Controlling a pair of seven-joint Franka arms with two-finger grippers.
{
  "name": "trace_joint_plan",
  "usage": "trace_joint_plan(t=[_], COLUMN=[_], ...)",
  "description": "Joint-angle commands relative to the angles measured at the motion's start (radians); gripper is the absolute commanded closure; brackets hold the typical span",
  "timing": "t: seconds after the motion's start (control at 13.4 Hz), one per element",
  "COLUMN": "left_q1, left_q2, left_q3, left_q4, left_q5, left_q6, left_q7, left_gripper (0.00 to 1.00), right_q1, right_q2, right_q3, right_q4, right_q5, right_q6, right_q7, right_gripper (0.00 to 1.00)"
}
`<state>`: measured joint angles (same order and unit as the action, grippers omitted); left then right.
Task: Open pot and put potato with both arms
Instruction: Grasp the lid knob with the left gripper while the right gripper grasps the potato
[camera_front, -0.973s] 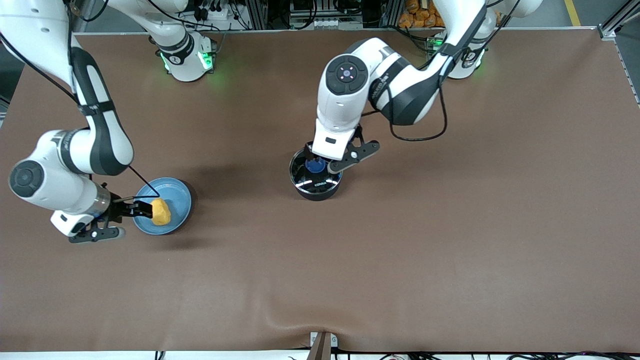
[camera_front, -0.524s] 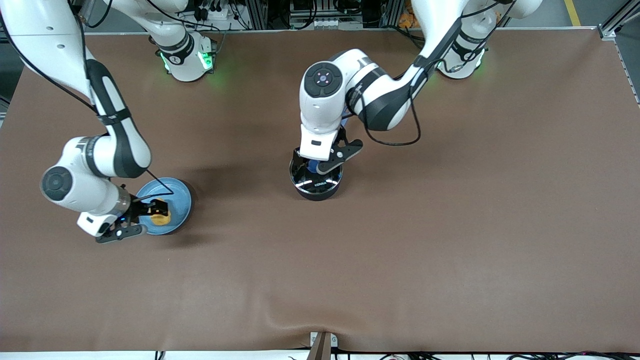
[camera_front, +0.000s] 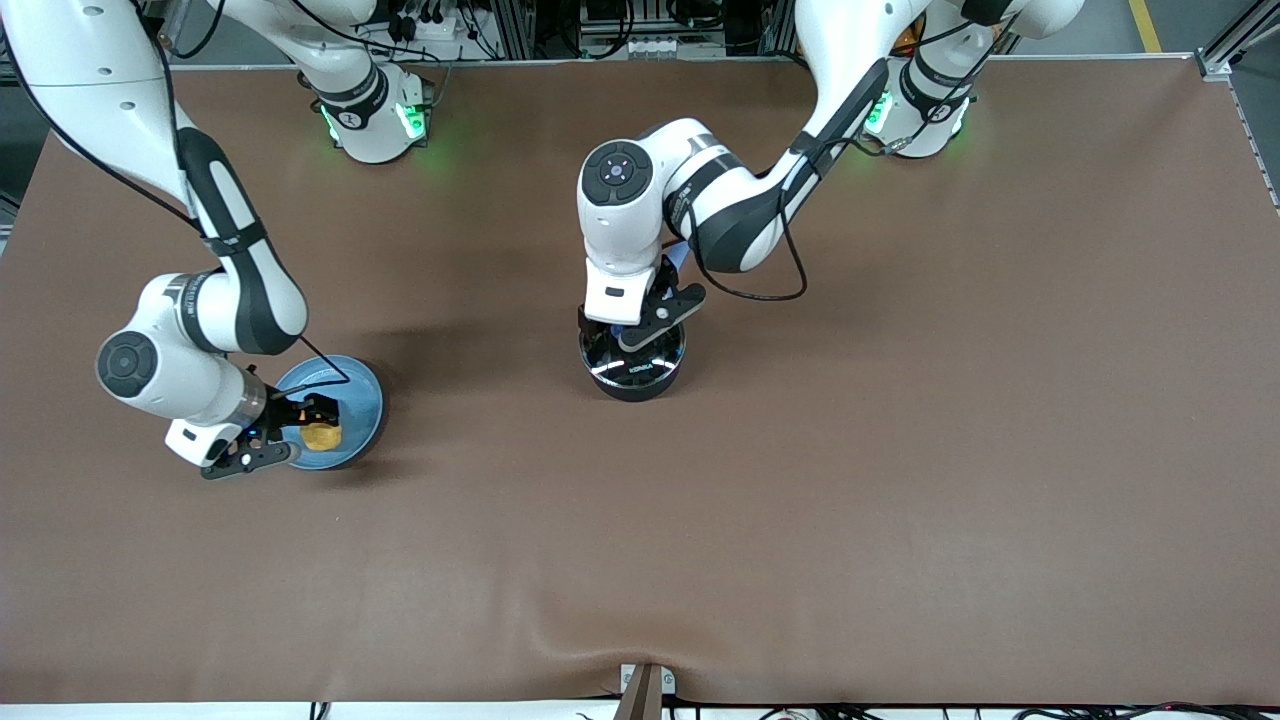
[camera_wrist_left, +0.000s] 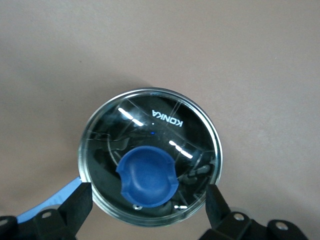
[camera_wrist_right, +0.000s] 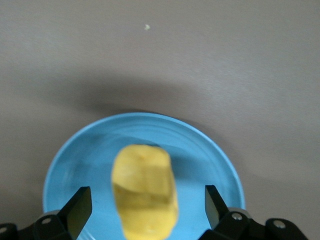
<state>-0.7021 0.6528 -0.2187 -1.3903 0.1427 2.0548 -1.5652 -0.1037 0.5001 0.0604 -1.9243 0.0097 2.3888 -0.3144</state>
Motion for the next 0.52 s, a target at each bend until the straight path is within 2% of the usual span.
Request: trace_joint_plan(t=[0.0,0.45], left_q1=[-0.017,-0.027], left_q2=[0.018,0.044], left_q3=[0.009,0.007], left_q4=[0.001,-0.001], left_q5=[0.041,0.089], left_q6=[0.035,0.048], left_q7=[-0.055,-0.141], left_gripper=[0.0,0.0], right_q1=[-0.014,0.001], right_q2=[0.005,0.029], right_q3=[0.012,0.012], right_q4=[-0.009,-0.021], right_q5=[0.004,0.004], right_q6=[0.017,0.024], right_q7=[-0.031,-0.026], right_gripper=[0.0,0.0])
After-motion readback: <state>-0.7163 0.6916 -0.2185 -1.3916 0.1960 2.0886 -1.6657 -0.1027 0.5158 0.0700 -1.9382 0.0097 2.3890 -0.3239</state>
